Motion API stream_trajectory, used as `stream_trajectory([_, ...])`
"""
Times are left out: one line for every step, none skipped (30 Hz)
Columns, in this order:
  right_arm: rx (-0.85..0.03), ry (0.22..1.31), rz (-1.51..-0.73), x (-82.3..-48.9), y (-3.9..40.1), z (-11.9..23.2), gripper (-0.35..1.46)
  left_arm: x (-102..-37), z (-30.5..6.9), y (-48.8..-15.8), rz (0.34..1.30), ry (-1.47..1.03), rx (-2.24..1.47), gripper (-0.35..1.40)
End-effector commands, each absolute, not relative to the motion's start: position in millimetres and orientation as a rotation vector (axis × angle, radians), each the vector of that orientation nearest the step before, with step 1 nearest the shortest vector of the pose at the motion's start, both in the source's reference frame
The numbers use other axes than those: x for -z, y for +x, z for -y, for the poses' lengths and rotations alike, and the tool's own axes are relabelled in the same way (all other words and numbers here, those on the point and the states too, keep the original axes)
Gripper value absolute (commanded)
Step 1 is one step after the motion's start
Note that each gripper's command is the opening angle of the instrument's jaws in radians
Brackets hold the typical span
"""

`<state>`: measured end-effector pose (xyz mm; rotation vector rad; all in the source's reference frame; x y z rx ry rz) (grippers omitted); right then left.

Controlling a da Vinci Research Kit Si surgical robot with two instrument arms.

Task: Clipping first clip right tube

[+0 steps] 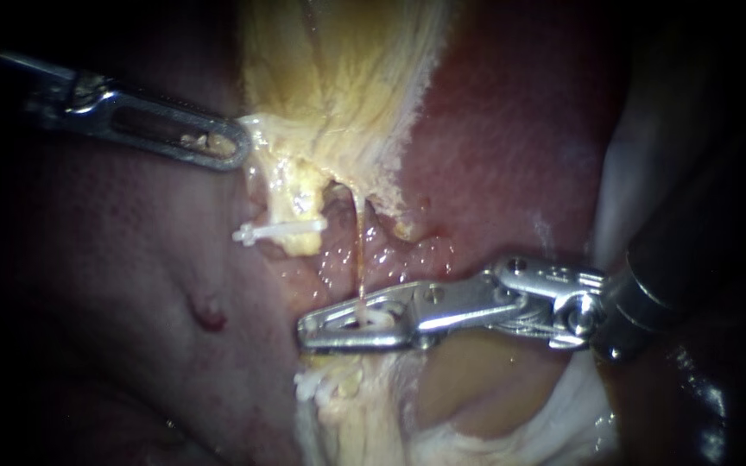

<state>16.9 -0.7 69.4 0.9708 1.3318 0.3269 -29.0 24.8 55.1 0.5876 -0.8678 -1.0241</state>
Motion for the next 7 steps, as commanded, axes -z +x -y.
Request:
stream_trajectory([-0.326, 0.971, -1.332, -69.5, 16.8, 0.7, -0.35, -55.1, -24.8, -29.0, 0.868, 0.588, 1.024, -0.35])
stream_trajectory([-0.325, 0.971, -1.332, -69.5, 16.8, 0.7, -0.35, -55.1, -24.8, -29.0, 0.868, 0.588, 1.024, -0.35])
stream_trajectory([-0.325, 0.971, -1.332, -69.5, 16.8, 0.7, -0.35, -55.1, -24.8, -29.0, 0.868, 0.588, 1.024, -0.35])
stream_trajectory([-0.330, 0.975, -1.329, -69.5, 16.8, 0.7, -0.35, -55.1, -24.8, -29.0, 0.868, 0.588, 1.024, -0.35])
stream_trajectory([-0.330, 0.975, -1.329, -69.5, 16.8, 0.7, -0.35, -55.1, -24.8, -29.0, 0.868, 0.588, 1.024, -0.35])
stream_trajectory([-0.330, 0.975, -1.329, -69.5, 16.8, 0.7, -0.35, -55.1, -24.8, -29.0, 0.868, 0.588, 1.024, -0.35])
stream_trajectory([-0.330, 0.975, -1.329, -69.5, 16.8, 0.7, -0.35, -55.2, -24.9, -29.0, 0.868, 0.588, 1.024, -0.35])
